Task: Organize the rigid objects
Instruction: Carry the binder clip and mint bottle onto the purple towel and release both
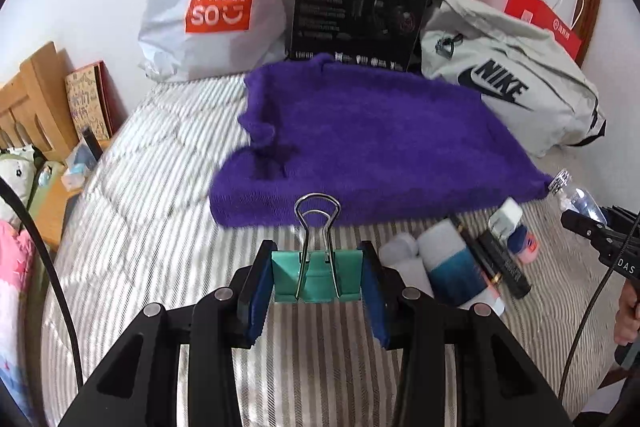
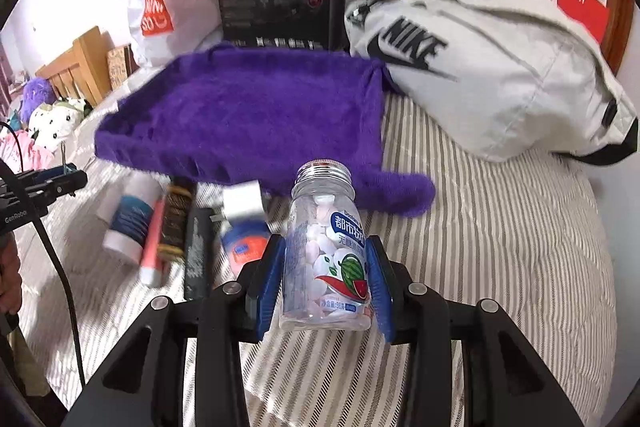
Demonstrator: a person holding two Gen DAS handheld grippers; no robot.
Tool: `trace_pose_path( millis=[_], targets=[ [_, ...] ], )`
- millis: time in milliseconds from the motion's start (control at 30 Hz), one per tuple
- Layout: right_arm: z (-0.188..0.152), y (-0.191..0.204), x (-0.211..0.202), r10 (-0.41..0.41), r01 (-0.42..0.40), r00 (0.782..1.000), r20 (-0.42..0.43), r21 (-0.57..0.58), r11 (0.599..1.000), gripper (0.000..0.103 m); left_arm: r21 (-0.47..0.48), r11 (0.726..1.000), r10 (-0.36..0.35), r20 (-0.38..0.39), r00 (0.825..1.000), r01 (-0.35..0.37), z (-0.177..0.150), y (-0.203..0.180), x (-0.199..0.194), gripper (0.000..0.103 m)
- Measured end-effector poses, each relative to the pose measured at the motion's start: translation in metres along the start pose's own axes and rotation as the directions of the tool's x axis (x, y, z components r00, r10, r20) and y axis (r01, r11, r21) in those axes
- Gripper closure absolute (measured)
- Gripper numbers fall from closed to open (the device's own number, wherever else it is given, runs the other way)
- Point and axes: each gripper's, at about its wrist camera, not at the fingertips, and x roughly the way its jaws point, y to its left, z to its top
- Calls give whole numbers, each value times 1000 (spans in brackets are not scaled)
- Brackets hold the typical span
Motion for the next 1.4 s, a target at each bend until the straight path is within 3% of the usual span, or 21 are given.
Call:
trace_pose_path(
  millis=[333, 767, 1100, 1400],
  targets=[
    [52, 7, 4, 44, -42, 998, 51, -31, 999, 63, -15, 1000, 5, 54, 999, -5, 57, -1, 3, 64],
    [127, 3, 83, 61, -61, 998, 15, -35, 998, 63, -68, 996, -51, 0, 999, 51, 115, -4, 81, 64],
    [146, 5, 133, 35, -39, 998, -60, -75, 996, 63, -59, 998, -41, -84, 996, 36, 139, -14, 135, 64],
    [141, 4, 162, 40, -51, 990, -136, -81, 995, 63, -22, 1000, 7, -160, 987, -11, 136, -24, 161, 64]
  ],
)
